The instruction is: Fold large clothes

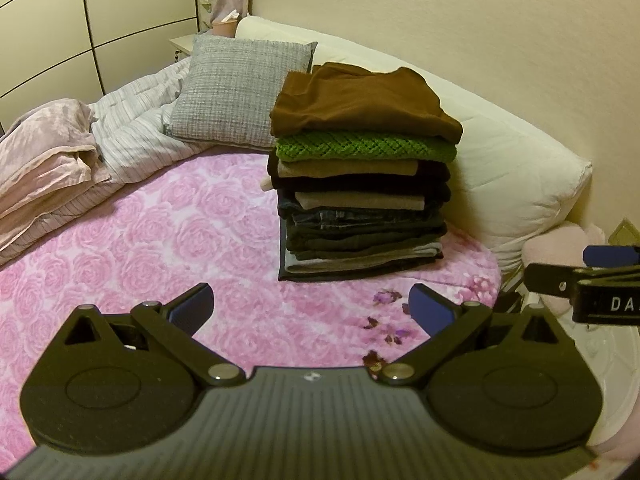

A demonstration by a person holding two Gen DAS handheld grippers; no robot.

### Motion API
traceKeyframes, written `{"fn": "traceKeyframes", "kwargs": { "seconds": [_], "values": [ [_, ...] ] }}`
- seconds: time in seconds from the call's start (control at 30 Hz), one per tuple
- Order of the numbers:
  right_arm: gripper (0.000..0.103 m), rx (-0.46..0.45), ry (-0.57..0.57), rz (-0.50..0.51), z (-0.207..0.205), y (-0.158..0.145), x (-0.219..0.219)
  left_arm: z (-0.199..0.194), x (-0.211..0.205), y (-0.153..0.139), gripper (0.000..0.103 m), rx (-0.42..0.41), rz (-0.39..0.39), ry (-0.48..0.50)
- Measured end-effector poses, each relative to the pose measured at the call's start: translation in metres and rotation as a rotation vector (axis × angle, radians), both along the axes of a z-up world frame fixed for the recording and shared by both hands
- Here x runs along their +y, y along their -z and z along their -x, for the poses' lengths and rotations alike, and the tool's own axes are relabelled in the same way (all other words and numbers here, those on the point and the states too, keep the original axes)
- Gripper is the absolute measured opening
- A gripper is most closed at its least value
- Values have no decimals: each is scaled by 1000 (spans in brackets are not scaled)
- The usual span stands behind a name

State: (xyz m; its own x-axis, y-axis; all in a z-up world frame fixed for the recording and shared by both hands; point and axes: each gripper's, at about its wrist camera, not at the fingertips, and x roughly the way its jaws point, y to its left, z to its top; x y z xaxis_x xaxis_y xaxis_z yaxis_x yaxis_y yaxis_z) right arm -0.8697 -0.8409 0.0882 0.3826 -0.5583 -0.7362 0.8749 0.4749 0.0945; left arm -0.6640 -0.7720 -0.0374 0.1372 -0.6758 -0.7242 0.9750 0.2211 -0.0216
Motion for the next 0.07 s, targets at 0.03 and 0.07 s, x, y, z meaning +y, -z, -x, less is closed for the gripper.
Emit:
{"fn": "traceKeyframes", "kwargs": {
  "seconds": [0.03,0.07],
  "values": [
    [88,0,0,0,0,0,0,0,0,0,102,2,1,-2],
    [88,0,2,-1,0,0,0,0,-1,-1,102,1,1,-2]
  ]
}}
